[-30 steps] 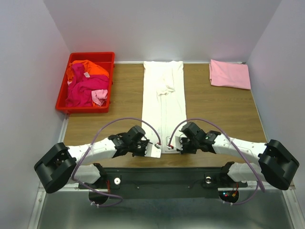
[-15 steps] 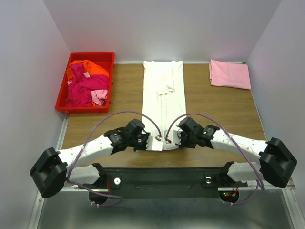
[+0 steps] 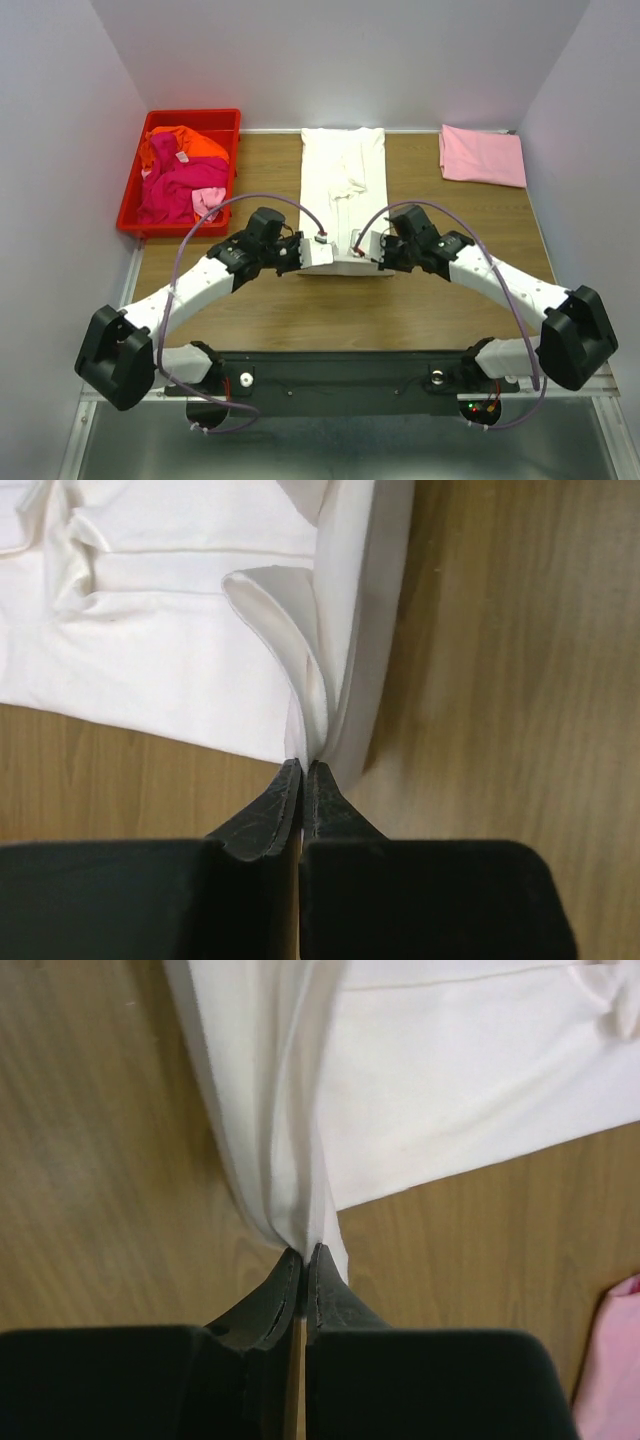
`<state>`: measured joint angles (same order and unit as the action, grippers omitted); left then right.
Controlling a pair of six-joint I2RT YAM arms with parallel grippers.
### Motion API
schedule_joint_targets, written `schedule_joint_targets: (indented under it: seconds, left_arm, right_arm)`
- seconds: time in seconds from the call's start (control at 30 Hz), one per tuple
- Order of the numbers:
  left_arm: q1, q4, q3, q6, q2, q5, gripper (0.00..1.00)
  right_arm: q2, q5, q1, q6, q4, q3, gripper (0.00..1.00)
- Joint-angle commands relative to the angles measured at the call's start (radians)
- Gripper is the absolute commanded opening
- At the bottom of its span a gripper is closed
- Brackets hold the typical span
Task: Fold and stack the t-shirts
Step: Fold the tshirt
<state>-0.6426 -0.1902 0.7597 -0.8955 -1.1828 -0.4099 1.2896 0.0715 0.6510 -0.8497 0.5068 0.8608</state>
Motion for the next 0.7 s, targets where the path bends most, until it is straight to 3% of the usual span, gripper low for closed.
schedule_joint_targets:
  seconds: [0.0,0.67]
  left_arm:
    - [0.06,0.098,0.088,-0.075,-0.072,-0.026,0.0]
    - [0.25,0.169,0.516,-0.324,-0.583,-0.11,0.0]
  right_arm:
    - [0.069,0.024,-0.088,-0.118,-0.071,0.099,0.01]
    - [0.594,0.143,-0.272,-0.261,-0.125,0.553,0.01]
